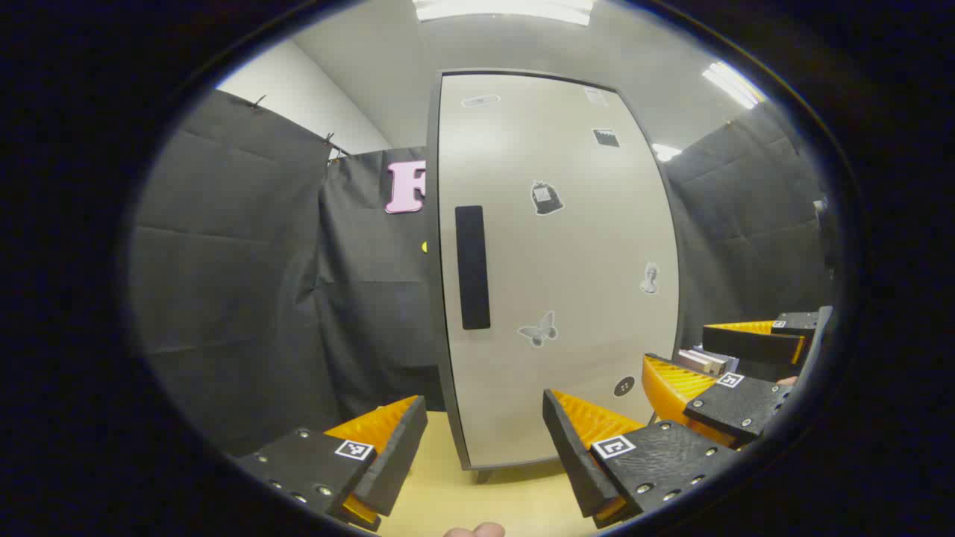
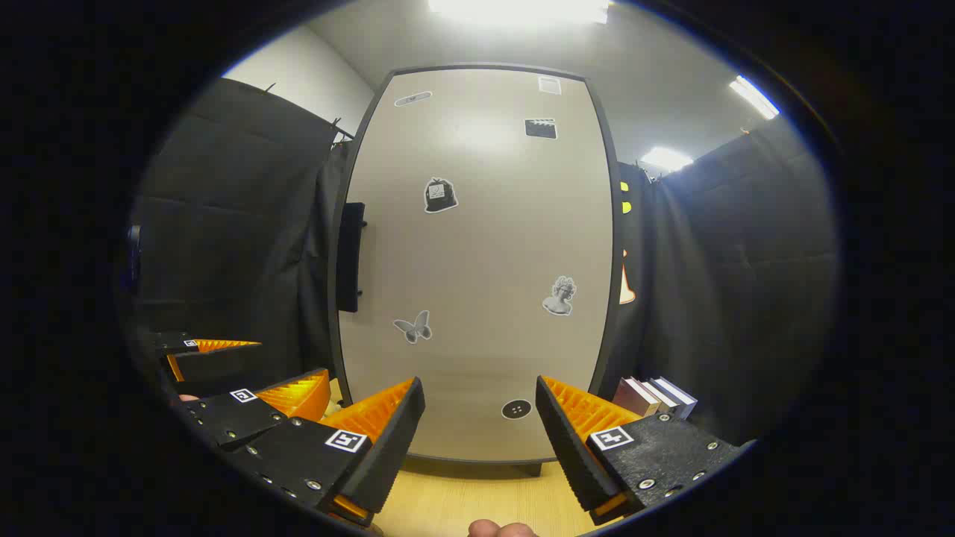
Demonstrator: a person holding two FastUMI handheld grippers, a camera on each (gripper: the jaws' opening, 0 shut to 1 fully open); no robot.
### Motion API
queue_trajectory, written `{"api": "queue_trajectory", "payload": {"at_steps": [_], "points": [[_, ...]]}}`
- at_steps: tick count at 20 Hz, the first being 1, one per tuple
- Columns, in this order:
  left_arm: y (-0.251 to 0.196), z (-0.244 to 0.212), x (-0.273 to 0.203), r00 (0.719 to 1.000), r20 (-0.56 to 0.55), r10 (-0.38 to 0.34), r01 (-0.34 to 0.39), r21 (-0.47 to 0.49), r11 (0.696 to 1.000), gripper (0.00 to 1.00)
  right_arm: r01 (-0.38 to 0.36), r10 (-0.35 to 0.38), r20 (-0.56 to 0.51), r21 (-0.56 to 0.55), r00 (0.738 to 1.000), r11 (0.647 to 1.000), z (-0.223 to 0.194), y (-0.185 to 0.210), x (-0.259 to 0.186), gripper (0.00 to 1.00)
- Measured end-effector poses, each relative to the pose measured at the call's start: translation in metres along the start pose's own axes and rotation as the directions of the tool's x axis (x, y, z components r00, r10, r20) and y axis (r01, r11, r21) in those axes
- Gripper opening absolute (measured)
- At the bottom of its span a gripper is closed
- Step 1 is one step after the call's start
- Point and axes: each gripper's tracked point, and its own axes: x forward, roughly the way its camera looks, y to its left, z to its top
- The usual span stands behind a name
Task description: Open the cabinet door with the right hand, grasp the bottle in the cabinet with the left hand and place it on the coaster, then close the cabinet door with the right hand.
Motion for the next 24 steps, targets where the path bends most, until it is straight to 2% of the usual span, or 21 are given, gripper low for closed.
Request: {"api": "queue_trajectory", "payload": {"at_steps": [6,7,8,9,11,12,13,14,24], "points": [[0.005,0.006,-0.007,1.0,0.018,0.022,-0.022,0.01,1.0,0.9,0.008,-0.007,-0.012,0.028,1.0,1.0,-0.008,-0.02,0.008,0.94],[0.005,0.007,-0.008,1.0,0.019,0.021,-0.021,0.01,1.0,0.96,0.013,-0.012,-0.014,0.029,1.0,0.999,-0.01,-0.024,0.01,0.94],[0.006,0.005,-0.009,1.0,0.013,0.022,-0.022,0.012,1.0,0.95,0.015,-0.015,-0.016,0.029,1.0,0.999,-0.009,-0.025,0.008,0.95],[0.008,0.005,-0.011,1.0,0.013,0.027,-0.027,0.013,1.0,0.9,0.015,-0.015,-0.016,0.031,1.0,0.999,-0.008,-0.025,0.007,0.94],[0.009,0.004,-0.013,1.0,0.001,0.03,-0.03,0.009,0.999,0.9,0.014,-0.014,-0.006,0.034,1.0,0.999,-0.005,-0.026,0.004,0.95],[0.008,0.002,-0.012,1.0,-0.008,0.026,-0.026,0.011,1.0,0.95,0.013,-0.013,-0.003,0.035,1.0,0.999,-0.004,-0.026,0.002,0.94],[0.006,0.001,-0.012,1.0,-0.013,0.024,-0.024,0.018,1.0,0.95,0.01,-0.01,-0.003,0.032,1.0,0.999,-0.006,-0.027,0.002,0.94],[0.007,0.002,-0.012,1.0,-0.012,0.029,-0.029,0.029,0.999,0.9,0.005,-0.005,-0.006,0.028,1.0,1.0,-0.006,-0.025,0.001,0.94],[0.019,0.002,-0.025,0.999,-0.008,0.052,-0.052,0.027,0.998,0.9,-0.007,0.007,-0.007,0.02,1.0,1.0,-0.003,-0.021,0.003,0.94]]}}
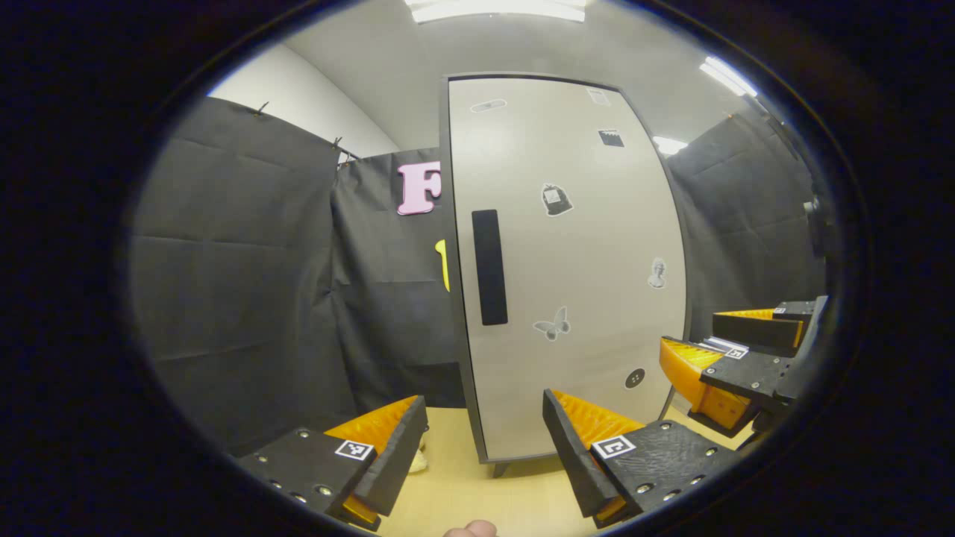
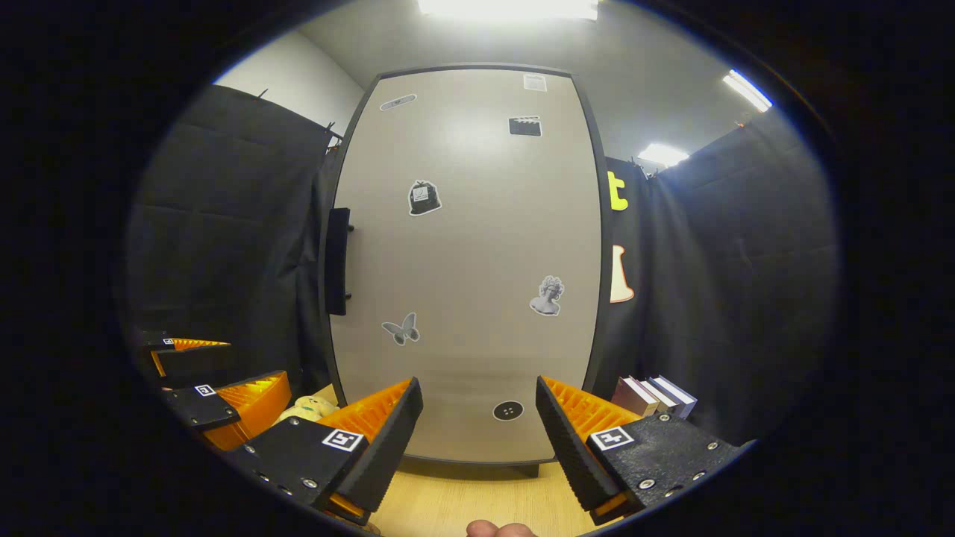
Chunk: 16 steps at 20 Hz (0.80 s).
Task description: Open the cabinet door with the right hand, grasp the bottle in the cabinet with the left hand and place it on the coaster, then close the cabinet door with the right hand.
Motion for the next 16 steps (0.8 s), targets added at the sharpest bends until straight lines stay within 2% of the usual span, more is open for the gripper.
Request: {"api": "queue_trajectory", "payload": {"at_steps": [5,6,7,10,11,12,16], "points": [[0.009,0.002,-0.003,1.0,0.008,0.017,-0.017,0.012,1.0,0.9,-0.01,0.01,0.006,-0.006,1.0,1.0,0.002,0.004,0.002,0.94],[0.011,0.001,-0.005,1.0,0.006,0.019,-0.019,0.011,1.0,0.95,-0.01,0.01,0.008,-0.007,1.0,1.0,0.003,0.006,0.003,0.94],[0.013,0.002,-0.006,1.0,0.005,0.022,-0.022,0.011,1.0,0.9,-0.011,0.011,0.012,-0.007,1.0,1.0,0.005,0.007,0.003,0.94],[0.017,-0.004,-0.01,1.0,0.002,0.027,-0.027,0.022,0.999,0.9,-0.034,0.035,0.016,-0.009,0.999,0.999,0.011,0.016,0.008,0.94],[0.021,-0.007,-0.012,0.999,-0.003,0.033,-0.033,0.029,0.999,0.84,-0.036,0.036,0.023,-0.013,0.999,0.999,0.015,0.018,0.01,0.94],[0.023,-0.009,-0.014,0.999,-0.005,0.036,-0.036,0.032,0.999,0.9,-0.041,0.041,0.031,-0.015,0.999,0.999,0.019,0.022,0.01,0.94],[0.032,-0.013,-0.024,0.999,-0.004,0.04,-0.04,0.017,0.999,0.9,-0.084,0.085,0.037,-0.023,0.996,0.996,0.025,0.043,0.018,0.94]]}}
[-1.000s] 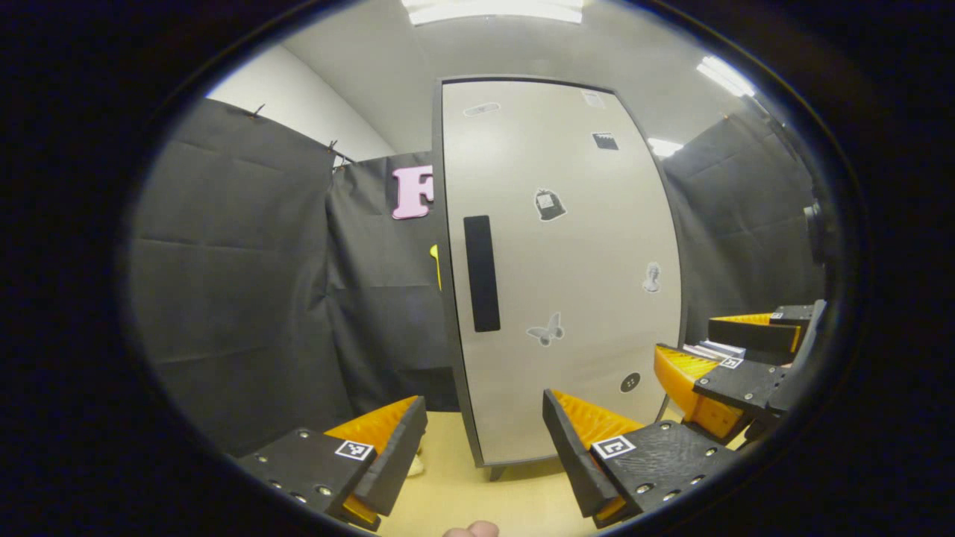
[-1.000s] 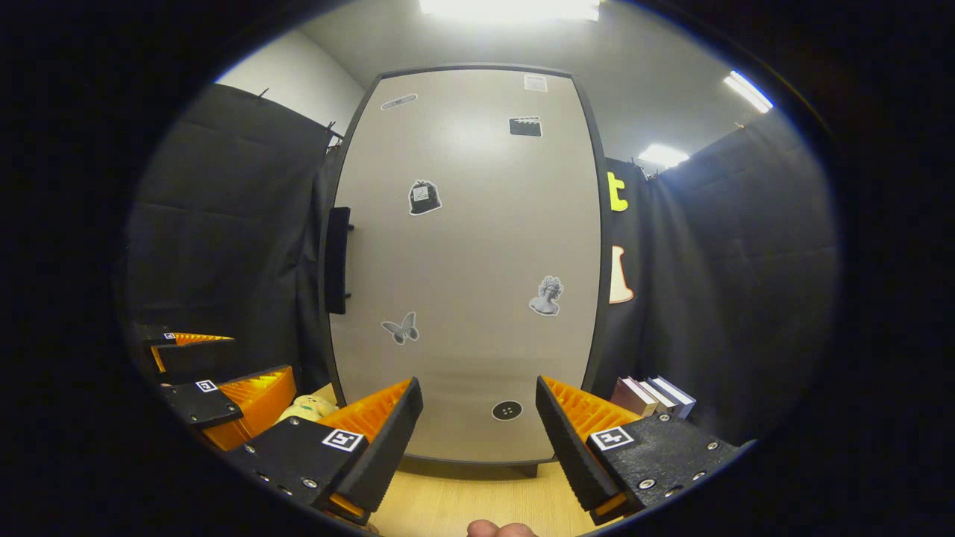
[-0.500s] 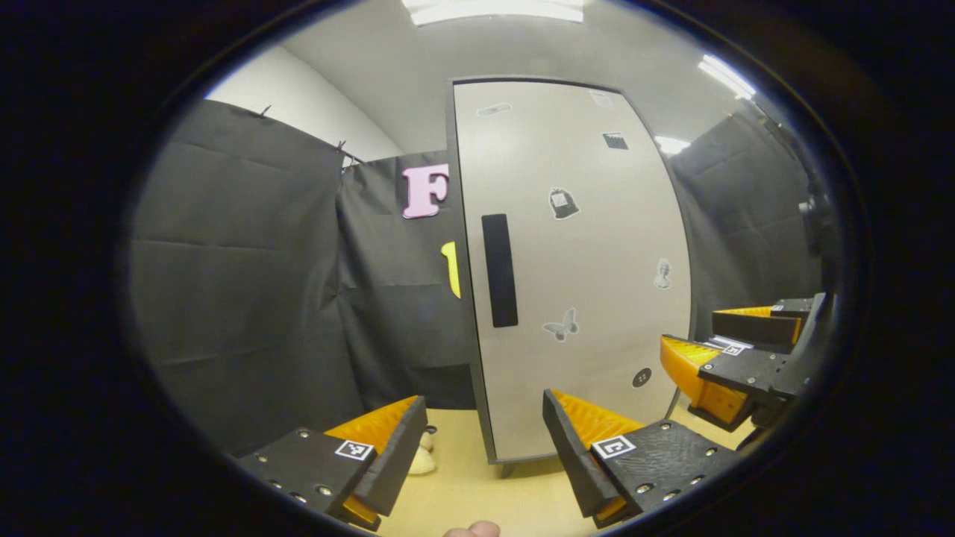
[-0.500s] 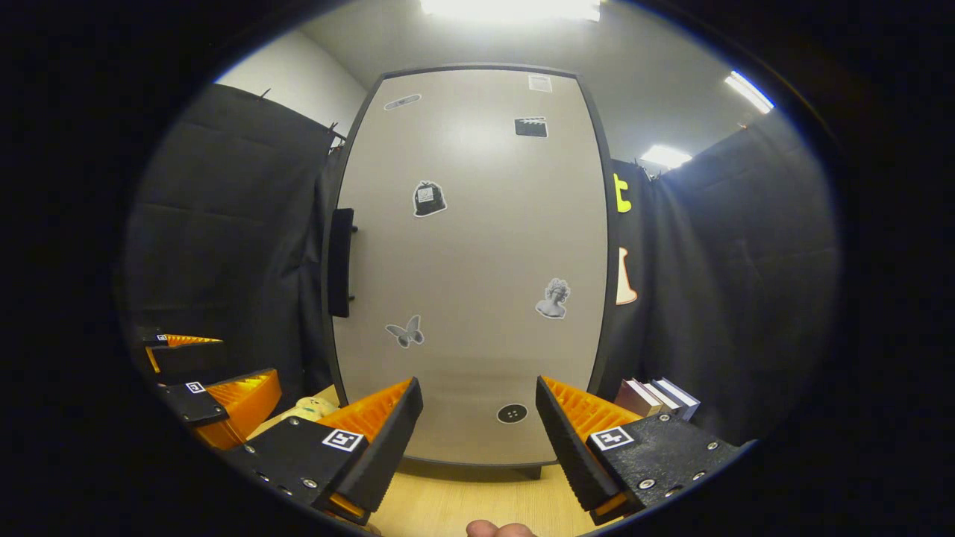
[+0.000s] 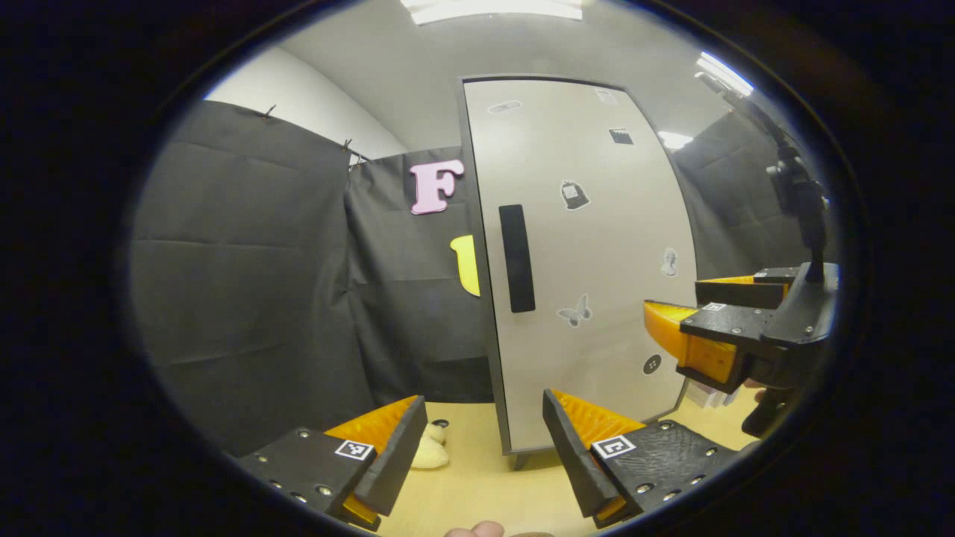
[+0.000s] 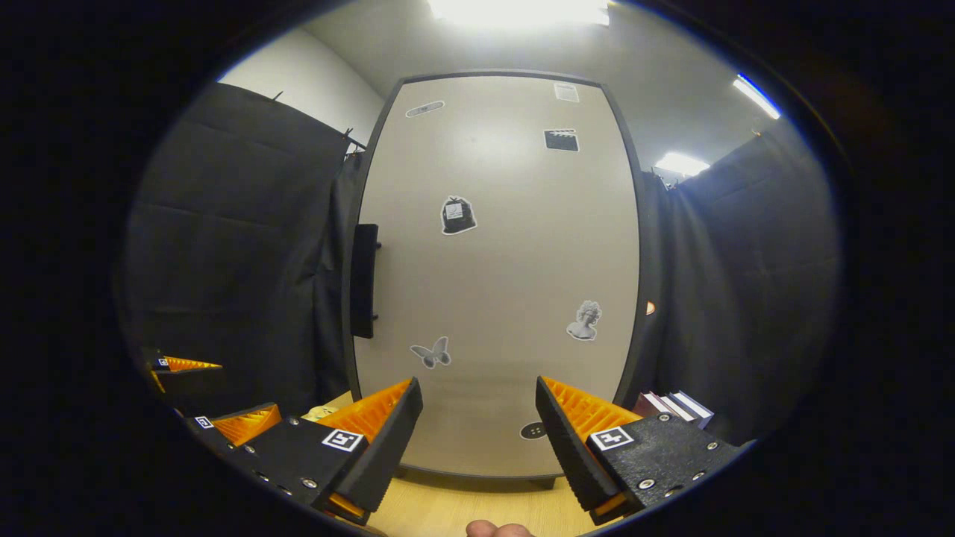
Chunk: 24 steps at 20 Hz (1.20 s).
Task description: Open the cabinet door with the right hand, grasp the bottle in the cabinet with the left hand and place it on the coaster, then close the cabinet door with the right hand.
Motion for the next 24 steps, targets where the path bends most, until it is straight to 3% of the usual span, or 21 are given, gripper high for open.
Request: {"api": "queue_trajectory", "payload": {"at_steps": [2,4,6,7,9,14,21,24], "points": [[0.004,-0.005,-0.005,1.0,-0.005,0.0,0.0,0.0,1.0,0.84,-0.012,0.012,0.004,0.0,1.0,1.0,0.004,0.007,0.006,0.94],[0.009,-0.011,-0.012,1.0,-0.013,0.006,-0.006,0.008,1.0,0.9,-0.027,0.027,0.015,0.005,1.0,1.0,0.012,0.017,0.014,0.94],[0.017,-0.019,-0.022,1.0,-0.022,0.015,-0.014,0.012,1.0,0.9,-0.048,0.048,0.035,-0.005,0.998,0.999,0.024,0.028,0.023,0.94],[0.02,-0.023,-0.027,0.999,-0.029,0.018,-0.018,0.01,1.0,0.84,-0.062,0.062,0.047,-0.009,0.997,0.998,0.03,0.036,0.028,0.94],[0.026,-0.036,-0.038,0.998,-0.048,0.027,-0.027,0.009,1.0,0.9,-0.093,0.093,0.074,-0.014,0.993,0.996,0.043,0.053,0.039,0.94],[0.04,-0.063,-0.061,0.994,-0.1,0.055,-0.057,-0.017,0.998,0.9,-0.143,0.141,0.094,0.01,0.985,0.99,0.061,0.091,0.069,0.94],[0.06,-0.083,-0.082,0.985,-0.135,0.109,-0.111,-0.007,0.994,0.9,-0.114,0.118,0.055,-0.06,0.992,0.992,0.054,0.112,0.11,0.94],[0.064,-0.084,-0.089,0.984,-0.132,0.121,-0.13,-0.06,0.99,0.9,-0.116,0.118,0.017,-0.062,0.993,0.991,0.05,0.119,0.124,0.85]]}}
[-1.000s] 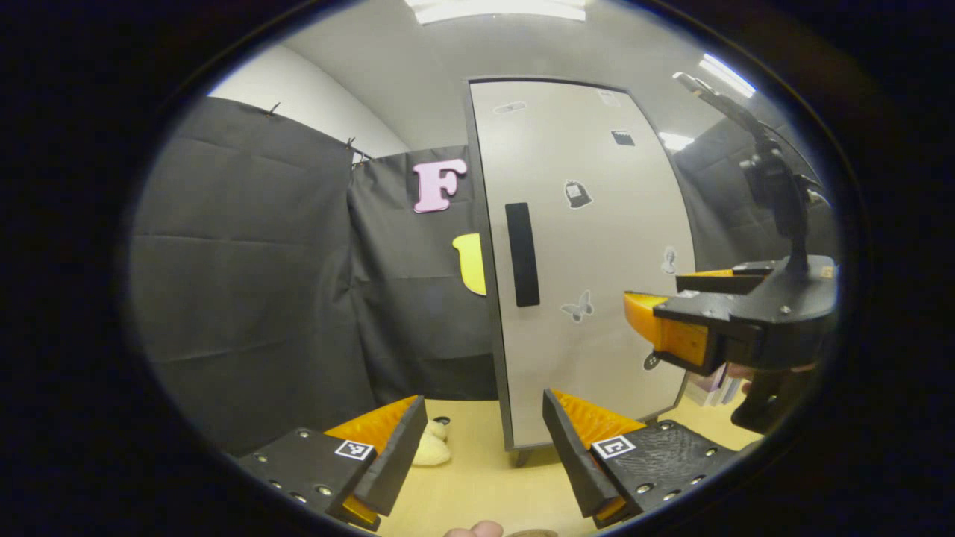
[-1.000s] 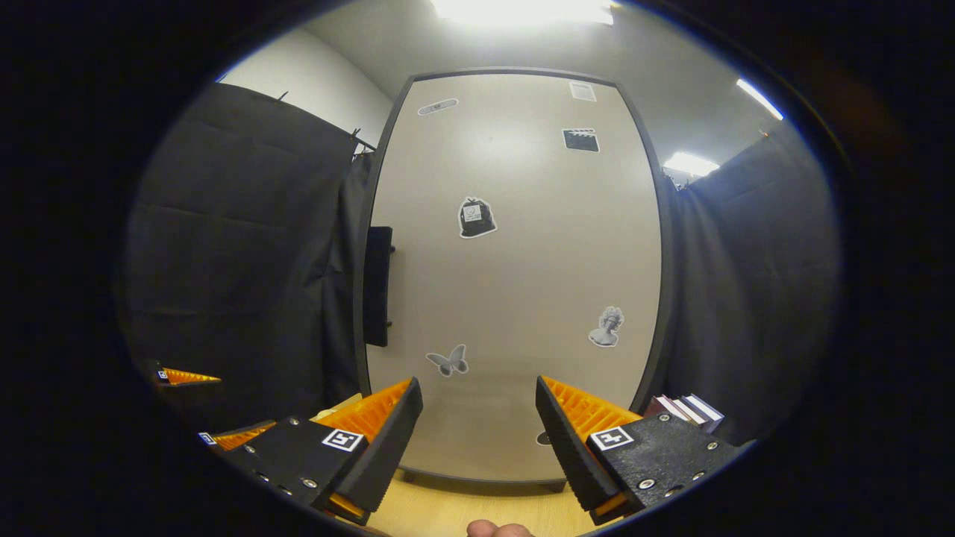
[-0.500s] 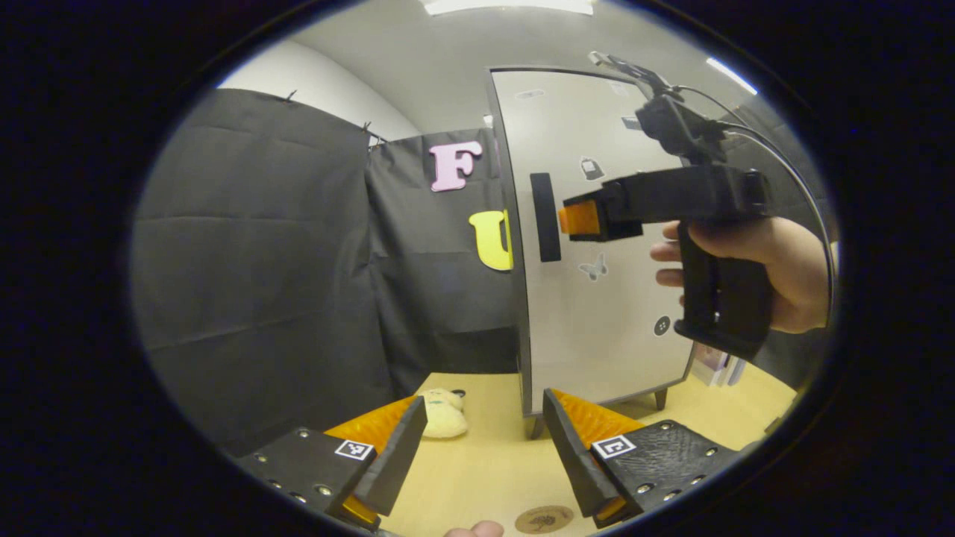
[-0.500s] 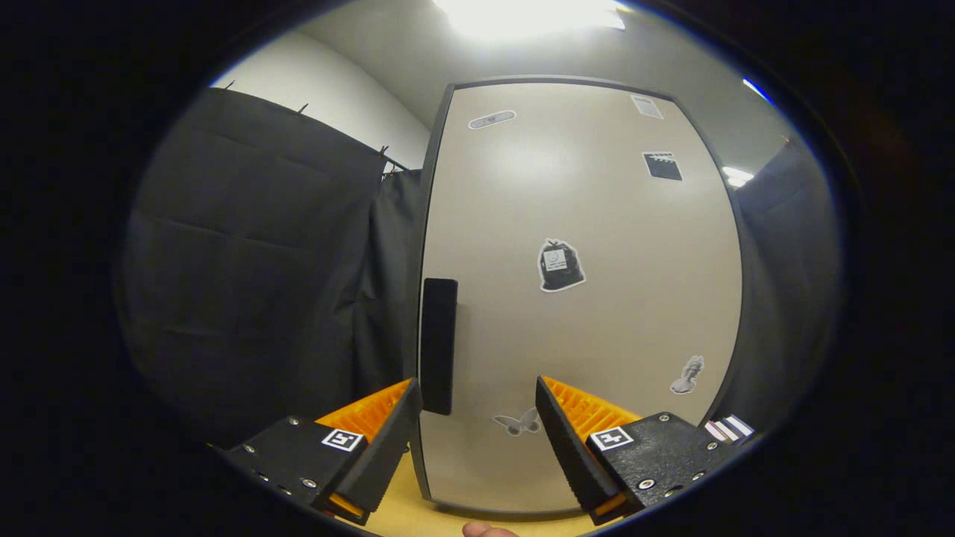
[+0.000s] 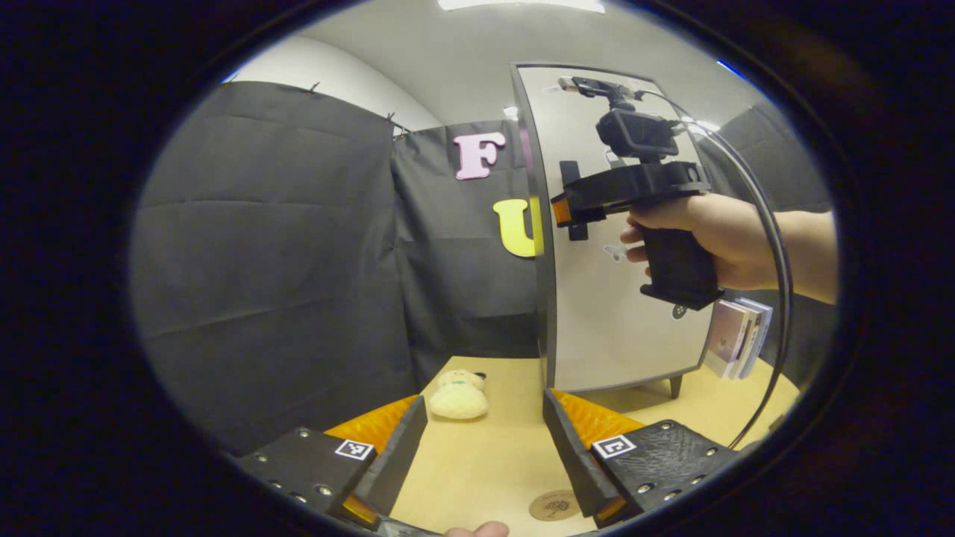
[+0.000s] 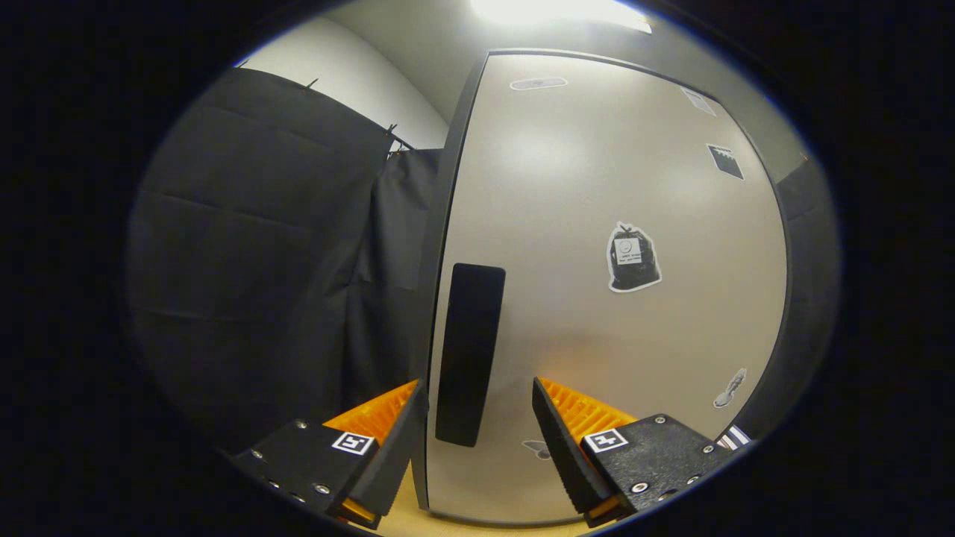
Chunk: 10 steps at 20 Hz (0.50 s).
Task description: Open the cabinet door with the right hand, grasp the bottle in the cabinet with the left hand and place it on the coaster, then close the cabinet door with the right hand.
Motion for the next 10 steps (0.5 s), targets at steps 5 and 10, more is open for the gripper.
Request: {"api": "queue_trajectory", "payload": {"at_steps": [5,10], "points": [[-0.004,-0.003,-0.002,1.0,-0.007,-0.015,0.015,-0.013,1.0,0.9,-0.049,0.052,-0.073,0.039,0.996,0.998,-0.011,0.009,0.01,0.35],[-0.011,-0.012,0.001,0.999,-0.02,-0.042,0.041,-0.026,0.999,0.9,-0.113,0.115,-0.078,0.034,0.99,0.993,-0.012,0.01,0.008,0.24]]}}
